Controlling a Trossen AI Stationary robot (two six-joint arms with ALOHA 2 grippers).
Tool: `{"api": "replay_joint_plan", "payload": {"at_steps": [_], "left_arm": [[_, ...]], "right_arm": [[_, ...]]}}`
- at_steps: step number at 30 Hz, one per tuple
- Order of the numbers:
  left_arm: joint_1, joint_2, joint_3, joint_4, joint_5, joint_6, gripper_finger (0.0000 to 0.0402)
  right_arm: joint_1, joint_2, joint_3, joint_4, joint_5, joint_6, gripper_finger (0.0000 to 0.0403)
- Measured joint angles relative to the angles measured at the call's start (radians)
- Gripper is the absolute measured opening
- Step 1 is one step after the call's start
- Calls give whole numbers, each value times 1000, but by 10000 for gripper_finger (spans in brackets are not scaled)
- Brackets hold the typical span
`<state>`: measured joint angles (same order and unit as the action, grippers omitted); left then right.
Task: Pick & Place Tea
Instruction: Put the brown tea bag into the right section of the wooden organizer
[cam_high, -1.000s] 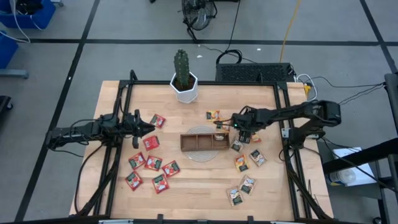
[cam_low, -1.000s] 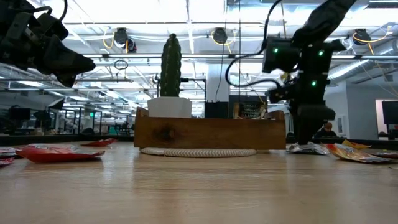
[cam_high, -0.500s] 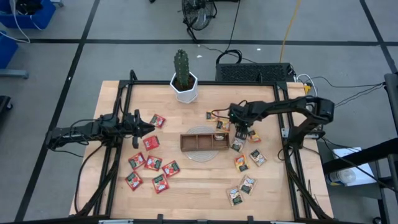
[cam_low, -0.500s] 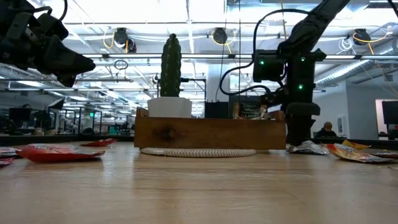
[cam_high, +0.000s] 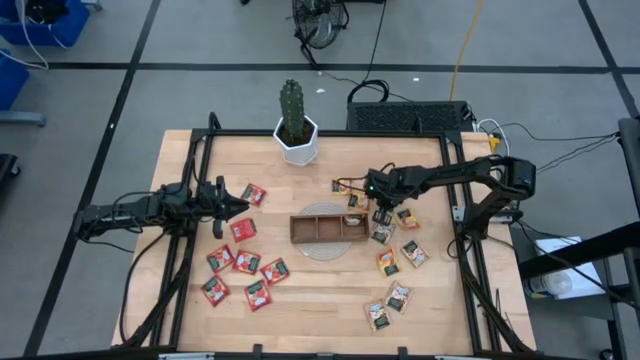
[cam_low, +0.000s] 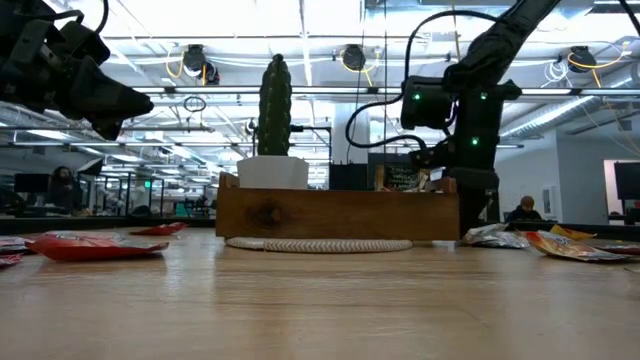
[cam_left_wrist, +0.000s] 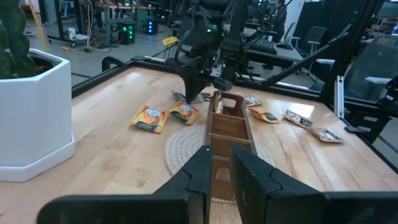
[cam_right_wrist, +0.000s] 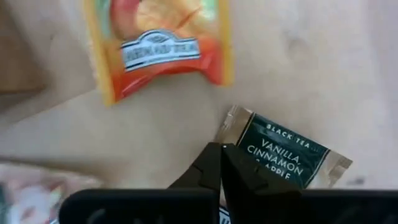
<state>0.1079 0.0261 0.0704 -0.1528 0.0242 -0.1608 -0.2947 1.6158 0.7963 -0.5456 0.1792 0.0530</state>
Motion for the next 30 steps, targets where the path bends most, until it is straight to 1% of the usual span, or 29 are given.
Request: {"api": "replay_joint_plan", "payload": {"at_steps": [2,4,6,13,16,18,19,22,26,30], "left_arm": [[0,0,0,0,0,0,58],[0,0,0,0,0,0,58],[0,0,0,0,0,0,58],[0,0,0,0,0,0,58],[0,0,0,0,0,0,58],[0,0,0,0,0,0,58],[0,0,0,0,0,0,58],[0,0,0,0,0,0,58],[0,0,0,0,0,0,58],[0,0,0,0,0,0,58]], "right_arm": [[25,-43,-1,14,90,-2,1],[50,-93,-11,-17,165,-8,0],[73,-158,3,23,213,-5,0],[113,-355,9,37,261,13,0],[90,-411,10,-50,295,-21,10],[44,-432,9,-128,306,-8,30],[12,-440,9,-168,290,10,44],[-90,-441,2,-250,164,61,98],[-194,-417,-47,-239,17,84,180],[-252,-361,-59,-209,-18,61,250]]}}
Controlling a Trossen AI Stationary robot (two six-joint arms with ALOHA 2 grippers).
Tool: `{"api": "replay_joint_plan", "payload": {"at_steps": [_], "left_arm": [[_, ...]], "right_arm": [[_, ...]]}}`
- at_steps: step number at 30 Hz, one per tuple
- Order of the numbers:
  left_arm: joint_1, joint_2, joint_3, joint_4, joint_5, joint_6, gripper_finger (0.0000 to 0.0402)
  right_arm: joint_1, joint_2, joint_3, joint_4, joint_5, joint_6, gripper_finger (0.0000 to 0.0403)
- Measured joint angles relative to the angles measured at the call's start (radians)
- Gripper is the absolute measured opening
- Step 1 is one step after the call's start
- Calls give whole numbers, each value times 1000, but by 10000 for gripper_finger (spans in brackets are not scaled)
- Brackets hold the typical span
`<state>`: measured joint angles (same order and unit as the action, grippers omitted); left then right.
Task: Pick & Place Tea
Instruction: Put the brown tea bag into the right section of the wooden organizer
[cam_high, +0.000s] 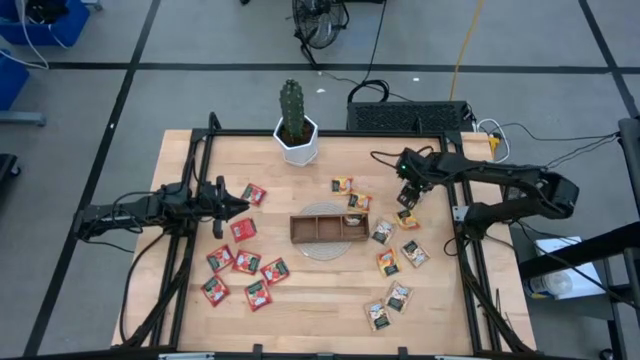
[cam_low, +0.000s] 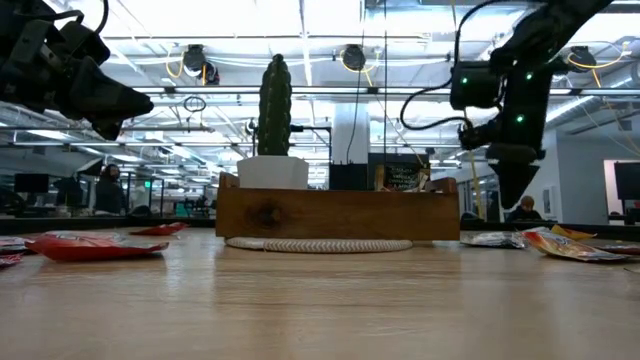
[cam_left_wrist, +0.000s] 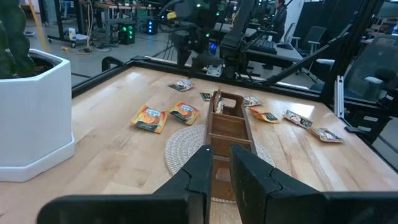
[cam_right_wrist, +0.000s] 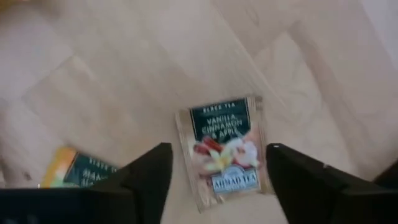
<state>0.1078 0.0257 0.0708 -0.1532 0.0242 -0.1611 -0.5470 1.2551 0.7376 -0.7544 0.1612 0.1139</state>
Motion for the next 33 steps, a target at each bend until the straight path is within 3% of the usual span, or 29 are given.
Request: {"api": "replay_joint_plan", "payload": {"at_steps": [4,10,20,25,33], "left_arm": [[0,0,0,0,0,0,58],[0,0,0,0,0,0,58],[0,0,0,0,0,0,58],[0,0,0,0,0,0,58],[0,0,0,0,0,0,58]], "right_arm": [[-43,67,1,10,-5,-20,287],[-90,183,2,22,68,-50,287],[-108,304,5,6,-52,-50,270],[-107,306,4,13,-192,-50,222],[-107,307,3,12,-196,-48,89]]}}
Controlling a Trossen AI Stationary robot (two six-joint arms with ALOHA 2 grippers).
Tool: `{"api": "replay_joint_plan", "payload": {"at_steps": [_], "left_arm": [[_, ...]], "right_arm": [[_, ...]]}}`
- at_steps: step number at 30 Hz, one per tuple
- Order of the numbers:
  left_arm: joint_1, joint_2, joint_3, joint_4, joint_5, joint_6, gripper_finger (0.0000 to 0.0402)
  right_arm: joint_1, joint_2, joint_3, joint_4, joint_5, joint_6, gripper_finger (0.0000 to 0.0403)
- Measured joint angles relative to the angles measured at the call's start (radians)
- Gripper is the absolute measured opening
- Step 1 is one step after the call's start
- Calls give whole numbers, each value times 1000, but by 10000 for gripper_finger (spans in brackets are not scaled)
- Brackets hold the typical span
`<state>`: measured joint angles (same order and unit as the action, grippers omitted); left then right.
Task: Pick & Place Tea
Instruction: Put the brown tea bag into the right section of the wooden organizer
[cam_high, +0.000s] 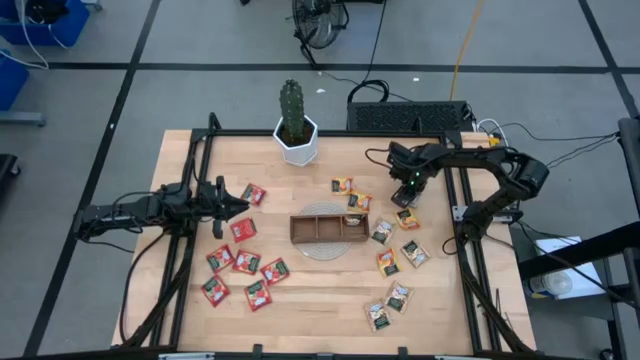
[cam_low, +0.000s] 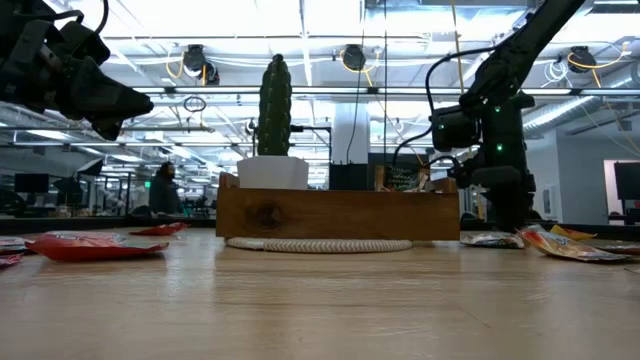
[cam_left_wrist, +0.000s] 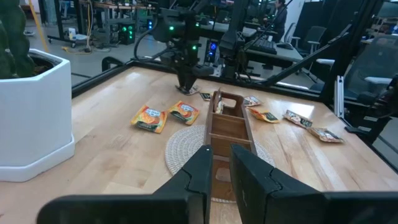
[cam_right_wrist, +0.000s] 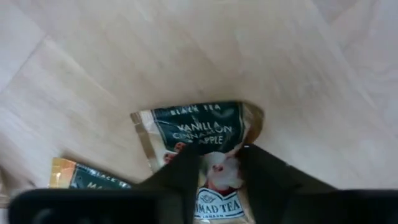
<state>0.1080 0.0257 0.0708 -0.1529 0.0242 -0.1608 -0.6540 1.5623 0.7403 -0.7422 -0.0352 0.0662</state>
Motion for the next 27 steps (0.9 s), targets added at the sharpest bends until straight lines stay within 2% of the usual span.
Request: {"api": "replay_joint_plan", "payload": {"at_steps": [3,5,9,14,19,23,27], "left_arm": [[0,0,0,0,0,0,58],[0,0,0,0,0,0,58],[0,0,0,0,0,0,58],[0,0,0,0,0,0,58],[0,0,0,0,0,0,58],[0,0,0,0,0,0,58],[0,0,0,0,0,0,58]], "right_arm": [[1,0,0,1,-4,-2,30],[1,0,0,4,-6,-8,9],[5,-28,0,7,-1,3,3],[67,-183,-8,5,63,118,1],[235,-387,-3,73,137,282,0],[441,-491,-2,181,284,408,0],[660,-511,-3,263,458,496,0]]}}
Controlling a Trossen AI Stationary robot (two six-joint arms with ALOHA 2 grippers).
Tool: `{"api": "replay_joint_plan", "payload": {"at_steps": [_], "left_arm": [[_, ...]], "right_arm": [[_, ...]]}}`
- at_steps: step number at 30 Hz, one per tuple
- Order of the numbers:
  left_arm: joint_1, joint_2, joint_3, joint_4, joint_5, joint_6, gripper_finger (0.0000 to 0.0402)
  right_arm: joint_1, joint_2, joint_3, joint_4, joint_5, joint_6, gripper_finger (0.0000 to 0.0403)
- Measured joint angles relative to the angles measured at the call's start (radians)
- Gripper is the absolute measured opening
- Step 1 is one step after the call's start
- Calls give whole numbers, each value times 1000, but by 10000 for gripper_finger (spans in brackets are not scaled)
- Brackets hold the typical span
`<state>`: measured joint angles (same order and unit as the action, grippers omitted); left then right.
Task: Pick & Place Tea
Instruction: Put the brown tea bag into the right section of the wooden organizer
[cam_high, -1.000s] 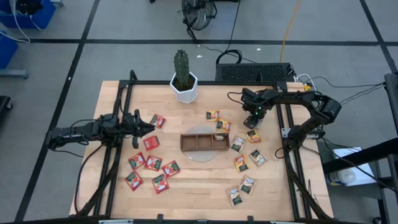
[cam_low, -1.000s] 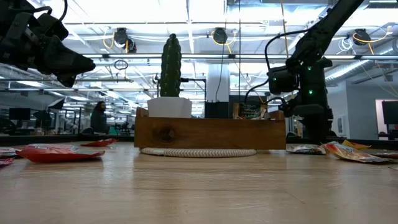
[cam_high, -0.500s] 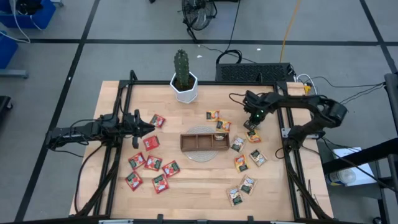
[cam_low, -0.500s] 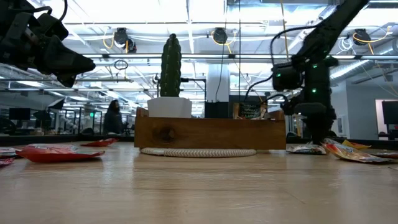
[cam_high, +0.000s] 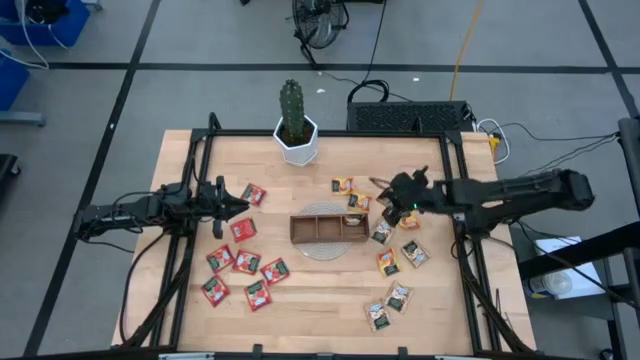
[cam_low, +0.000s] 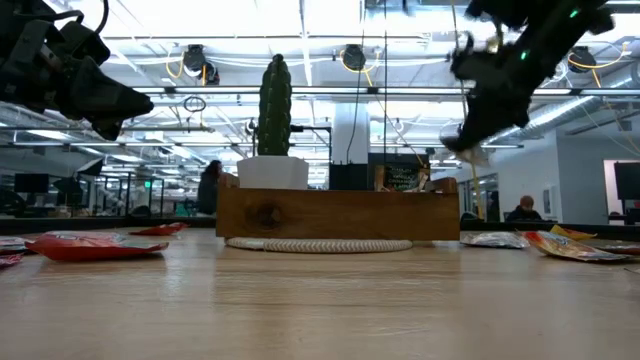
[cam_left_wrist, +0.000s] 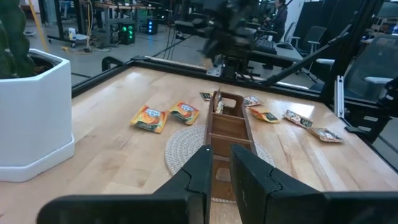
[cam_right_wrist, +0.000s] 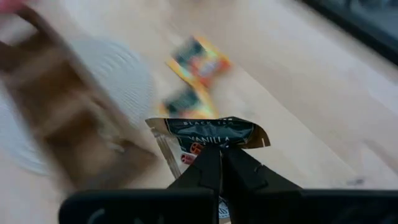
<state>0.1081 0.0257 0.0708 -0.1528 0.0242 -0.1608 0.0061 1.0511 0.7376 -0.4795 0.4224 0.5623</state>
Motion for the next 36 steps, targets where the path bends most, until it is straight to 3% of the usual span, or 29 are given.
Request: {"api": "replay_joint_plan", "payload": {"at_steps": [6,12,16,23,30,36], "left_arm": [[0,0,0,0,0,0,58],[0,0,0,0,0,0,58],[0,0,0,0,0,0,58],[0,0,0,0,0,0,58],[0,0,0,0,0,0,58],[0,0,0,0,0,0,58]], "right_arm": [[280,53,0,176,233,106,0],[474,241,2,465,496,155,0],[537,414,2,690,664,153,0],[538,634,2,941,924,152,0],[490,725,2,1100,937,114,0],[462,749,2,1111,932,64,0]]}}
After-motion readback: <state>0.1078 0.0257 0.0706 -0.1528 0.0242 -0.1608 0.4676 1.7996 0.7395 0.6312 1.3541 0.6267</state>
